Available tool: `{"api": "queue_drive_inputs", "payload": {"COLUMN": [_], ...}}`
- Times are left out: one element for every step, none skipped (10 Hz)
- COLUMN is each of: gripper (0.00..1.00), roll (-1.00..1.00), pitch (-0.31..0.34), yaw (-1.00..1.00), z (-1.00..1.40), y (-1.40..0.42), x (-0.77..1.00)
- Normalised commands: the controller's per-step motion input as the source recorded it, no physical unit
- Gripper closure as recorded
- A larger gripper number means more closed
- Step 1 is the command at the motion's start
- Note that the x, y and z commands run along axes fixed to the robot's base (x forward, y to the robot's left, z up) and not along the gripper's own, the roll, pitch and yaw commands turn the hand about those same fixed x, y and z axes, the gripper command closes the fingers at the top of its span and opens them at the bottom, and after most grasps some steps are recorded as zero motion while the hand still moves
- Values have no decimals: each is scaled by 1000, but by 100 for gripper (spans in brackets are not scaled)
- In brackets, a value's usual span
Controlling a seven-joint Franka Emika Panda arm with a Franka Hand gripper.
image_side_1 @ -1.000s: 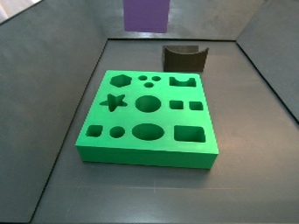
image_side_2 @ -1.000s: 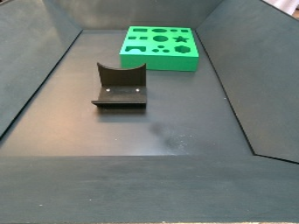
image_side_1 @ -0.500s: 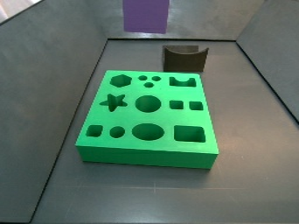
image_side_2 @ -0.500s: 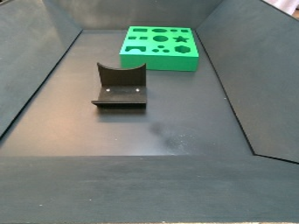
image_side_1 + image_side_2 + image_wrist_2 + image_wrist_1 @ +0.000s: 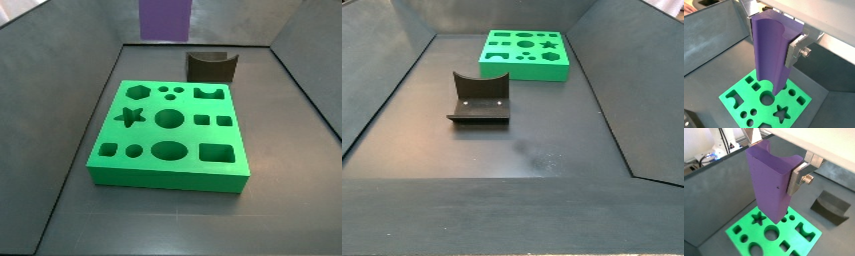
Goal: Pick up the arch object. Move up. Rotate the arch object. Move to above the board. Insert the arch object.
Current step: Insert the arch object.
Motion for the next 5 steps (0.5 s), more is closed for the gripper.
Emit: {"api": "queue_drive_inputs", "payload": {"gripper": [100, 100, 100, 100, 100], "roll": [76, 16, 0, 0, 0], "pitch": [-11, 0, 9, 31, 23], "yaw": [0, 0, 0, -80, -129], "z": [-663, -766, -883, -1000, -1000], "y": [600, 671, 709, 434, 337], "x": [926, 1000, 1000, 1000, 1000]}}
